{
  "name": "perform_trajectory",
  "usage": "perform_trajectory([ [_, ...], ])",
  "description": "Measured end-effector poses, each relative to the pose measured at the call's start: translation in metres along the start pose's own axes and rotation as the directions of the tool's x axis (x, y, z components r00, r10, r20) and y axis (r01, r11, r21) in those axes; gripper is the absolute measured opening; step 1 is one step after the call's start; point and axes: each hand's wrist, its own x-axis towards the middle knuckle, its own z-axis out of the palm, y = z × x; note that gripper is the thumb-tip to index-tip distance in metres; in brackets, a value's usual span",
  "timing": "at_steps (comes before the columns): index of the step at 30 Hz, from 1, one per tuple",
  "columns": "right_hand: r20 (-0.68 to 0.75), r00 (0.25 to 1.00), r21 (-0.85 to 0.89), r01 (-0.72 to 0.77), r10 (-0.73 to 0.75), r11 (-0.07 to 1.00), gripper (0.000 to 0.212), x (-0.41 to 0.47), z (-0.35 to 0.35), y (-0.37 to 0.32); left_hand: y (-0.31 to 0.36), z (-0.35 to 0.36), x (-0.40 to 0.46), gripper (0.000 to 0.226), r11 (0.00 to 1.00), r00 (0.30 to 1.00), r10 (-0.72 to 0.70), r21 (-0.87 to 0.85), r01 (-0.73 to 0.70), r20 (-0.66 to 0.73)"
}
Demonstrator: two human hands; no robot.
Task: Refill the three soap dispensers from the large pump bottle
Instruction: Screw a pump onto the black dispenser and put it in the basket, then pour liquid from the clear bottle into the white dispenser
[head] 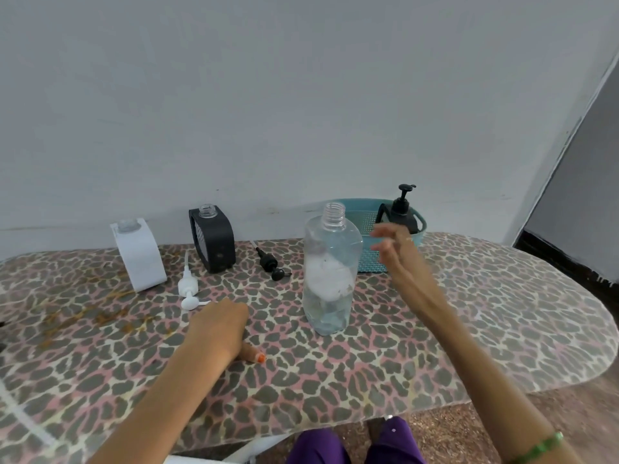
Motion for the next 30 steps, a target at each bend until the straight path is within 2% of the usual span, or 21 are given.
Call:
perform_trajectory([
  [2, 0.123, 0.991, 0.048, -0.051, 0.045, 0.998, 0.088, -0.02, 0.016, 0.002, 0.001, -0.001, -0.001, 0.059, 1.0, 1.0, -0.004, -0.015, 0.004, -0.012],
  [4, 0.166, 0.984, 0.079, -0.076, 0.062, 0.994, 0.093, -0.029, 0.036, 0.006, 0.001, -0.001, -0.003, 0.06, 1.0, 0.999, 0.001, -0.02, -0.001, -0.032],
  [6, 0.136, 0.989, 0.113, -0.076, 0.06, 0.991, 0.093, -0.03, 0.054, 0.008, 0.002, 0.0, -0.006, 0.059, 1.0, 0.999, 0.005, -0.005, -0.006, -0.05],
  [12, -0.024, 0.995, 0.236, -0.092, 0.101, 0.967, 0.074, -0.019, 0.075, 0.012, 0.006, 0.002, -0.006, 0.057, 1.0, 0.996, -0.013, -0.001, 0.013, -0.093],
  [16, -0.093, 0.991, 0.236, -0.074, 0.099, 0.969, 0.069, -0.021, 0.079, 0.016, 0.011, -0.002, -0.01, 0.058, 1.0, 0.994, 0.001, -0.01, -0.002, -0.113],
  [17, -0.091, 0.991, 0.225, -0.07, 0.093, 0.972, 0.07, -0.024, 0.077, 0.016, 0.013, -0.002, -0.008, 0.058, 1.0, 0.994, 0.003, -0.003, -0.004, -0.109],
  [19, 0.047, 0.998, 0.274, -0.051, 0.04, 0.96, 0.068, -0.03, 0.117, -0.007, -0.019, 0.011, -0.031, 0.059, 0.993, 0.993, -0.1, -0.073, 0.096, -0.058],
  [23, 0.023, 1.0, 0.326, 0.0, -0.008, 0.945, 0.06, -0.035, 0.127, -0.019, -0.017, 0.01, -0.025, 0.061, 0.994, 0.992, -0.099, -0.063, 0.094, -0.077],
  [25, -0.011, 1.0, 0.35, 0.013, -0.01, 0.937, 0.063, -0.035, 0.125, -0.014, -0.006, 0.006, -0.025, 0.06, 0.996, 0.993, -0.07, -0.068, 0.063, -0.094],
  [28, -0.013, 1.0, 0.345, 0.027, -0.024, 0.938, 0.07, -0.042, 0.127, -0.014, -0.002, 0.015, -0.027, 0.061, 0.995, 0.983, -0.059, -0.084, 0.044, -0.175],
  [30, -0.001, 0.999, 0.33, 0.037, -0.039, 0.943, 0.065, -0.044, 0.131, -0.011, -0.008, 0.023, -0.033, 0.063, 0.99, 0.967, -0.065, -0.14, 0.031, -0.248],
])
